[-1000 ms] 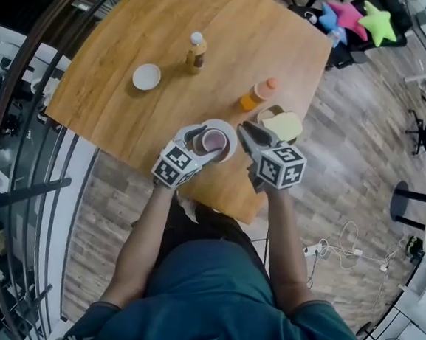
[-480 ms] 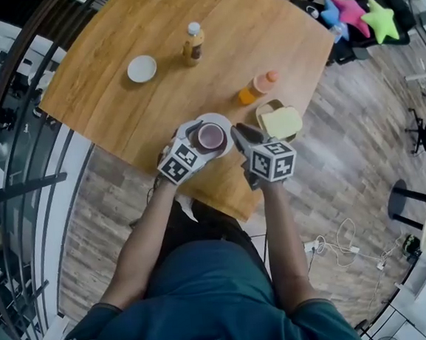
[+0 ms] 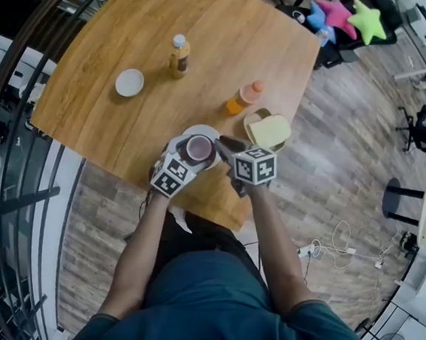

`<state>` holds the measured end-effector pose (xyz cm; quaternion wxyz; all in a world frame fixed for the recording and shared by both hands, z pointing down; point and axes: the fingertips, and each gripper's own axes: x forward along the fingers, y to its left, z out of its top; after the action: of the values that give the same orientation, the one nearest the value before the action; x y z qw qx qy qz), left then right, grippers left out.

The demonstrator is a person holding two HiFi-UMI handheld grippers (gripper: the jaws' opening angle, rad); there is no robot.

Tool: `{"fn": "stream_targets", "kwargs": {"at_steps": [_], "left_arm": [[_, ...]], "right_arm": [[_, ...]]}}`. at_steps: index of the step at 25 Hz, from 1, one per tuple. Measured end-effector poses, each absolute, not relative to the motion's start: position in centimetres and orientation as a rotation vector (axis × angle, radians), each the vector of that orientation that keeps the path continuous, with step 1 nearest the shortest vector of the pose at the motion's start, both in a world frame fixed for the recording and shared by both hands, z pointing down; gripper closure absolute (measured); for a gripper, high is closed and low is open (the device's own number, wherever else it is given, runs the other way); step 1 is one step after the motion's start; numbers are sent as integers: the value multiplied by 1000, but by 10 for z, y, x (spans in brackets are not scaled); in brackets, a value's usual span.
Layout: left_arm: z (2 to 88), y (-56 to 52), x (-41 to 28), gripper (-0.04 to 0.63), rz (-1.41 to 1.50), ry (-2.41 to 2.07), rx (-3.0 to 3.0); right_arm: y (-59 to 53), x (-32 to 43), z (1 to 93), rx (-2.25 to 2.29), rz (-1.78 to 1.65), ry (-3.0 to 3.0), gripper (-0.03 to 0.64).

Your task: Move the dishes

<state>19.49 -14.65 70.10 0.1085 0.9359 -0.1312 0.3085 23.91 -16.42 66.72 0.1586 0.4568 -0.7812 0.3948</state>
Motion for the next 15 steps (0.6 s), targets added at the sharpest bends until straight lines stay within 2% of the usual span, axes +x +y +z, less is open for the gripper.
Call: {"fn": "stream_targets", "kwargs": {"at_steps": [15], "left_arm": [[670, -151, 188, 242, 803, -410, 2793]], "right_arm": [[-150, 233, 687, 1262, 1283, -2206, 561]]}}
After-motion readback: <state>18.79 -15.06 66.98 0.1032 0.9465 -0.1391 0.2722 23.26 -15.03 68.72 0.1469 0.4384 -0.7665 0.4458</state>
